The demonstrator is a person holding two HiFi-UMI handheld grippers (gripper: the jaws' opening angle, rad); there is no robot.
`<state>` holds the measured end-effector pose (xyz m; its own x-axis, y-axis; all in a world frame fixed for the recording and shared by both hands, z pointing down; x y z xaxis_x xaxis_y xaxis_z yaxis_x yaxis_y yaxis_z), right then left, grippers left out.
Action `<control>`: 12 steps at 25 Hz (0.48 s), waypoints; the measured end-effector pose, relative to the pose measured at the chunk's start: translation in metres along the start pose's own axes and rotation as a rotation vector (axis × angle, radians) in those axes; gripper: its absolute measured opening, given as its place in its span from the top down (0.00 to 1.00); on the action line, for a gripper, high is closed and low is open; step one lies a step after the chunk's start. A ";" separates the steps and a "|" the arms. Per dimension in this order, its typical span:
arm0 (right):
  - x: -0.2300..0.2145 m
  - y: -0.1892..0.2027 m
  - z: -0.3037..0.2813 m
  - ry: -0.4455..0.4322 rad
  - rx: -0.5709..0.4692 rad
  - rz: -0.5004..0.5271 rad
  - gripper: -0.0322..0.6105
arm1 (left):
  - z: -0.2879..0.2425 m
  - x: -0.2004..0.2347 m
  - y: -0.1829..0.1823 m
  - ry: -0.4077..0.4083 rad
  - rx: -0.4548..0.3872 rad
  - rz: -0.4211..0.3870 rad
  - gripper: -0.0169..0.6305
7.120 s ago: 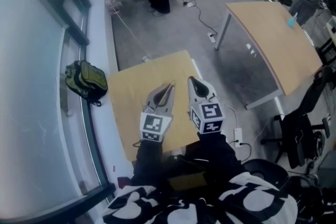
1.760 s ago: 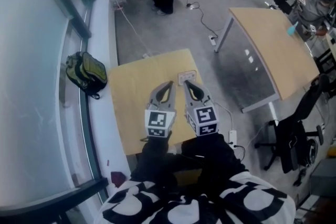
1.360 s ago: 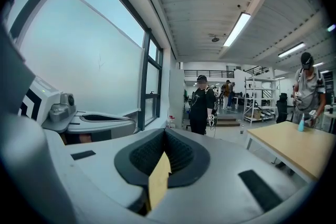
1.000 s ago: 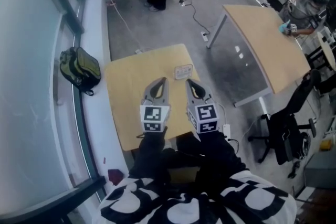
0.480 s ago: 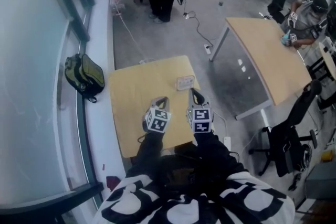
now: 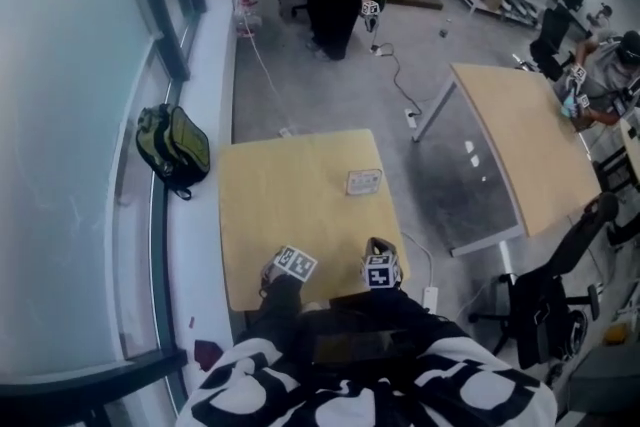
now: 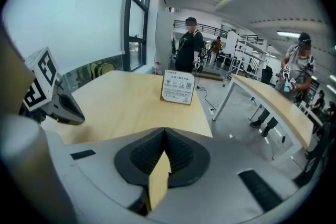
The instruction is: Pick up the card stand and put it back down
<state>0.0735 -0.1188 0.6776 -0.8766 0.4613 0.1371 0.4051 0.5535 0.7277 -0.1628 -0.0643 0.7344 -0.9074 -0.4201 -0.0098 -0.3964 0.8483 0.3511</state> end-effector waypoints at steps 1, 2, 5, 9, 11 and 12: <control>-0.002 -0.012 0.004 -0.016 -0.051 -0.019 0.92 | 0.004 0.002 -0.006 0.000 -0.060 0.010 0.96; -0.003 -0.028 0.010 -0.039 -0.116 -0.041 0.92 | 0.014 0.002 -0.017 0.010 -0.159 0.023 0.96; -0.001 -0.090 0.036 -0.111 -0.330 -0.069 0.92 | 0.073 0.004 -0.069 0.005 -0.603 0.065 0.96; 0.012 -0.173 0.085 -0.064 -0.518 0.026 0.92 | 0.182 0.008 -0.132 -0.056 -0.976 0.109 0.96; 0.017 -0.201 0.108 -0.032 -0.564 0.039 0.92 | 0.217 0.009 -0.144 -0.079 -1.057 0.124 0.96; 0.019 -0.212 0.118 -0.031 -0.585 0.029 0.92 | 0.231 0.009 -0.148 -0.085 -1.090 0.127 0.96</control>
<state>0.0020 -0.1460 0.4469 -0.8558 0.4952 0.1493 0.2106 0.0699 0.9751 -0.1443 -0.1191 0.4660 -0.9560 -0.2911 0.0354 -0.0016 0.1260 0.9920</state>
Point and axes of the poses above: the fingertips, and each gripper's own axes: z backward along the fingers, x to its left, y out of its underside, the point moved 8 cm from there along z, backward along the fingers, and after that the axes turned 1 degree about z, right-handed, at the moved point
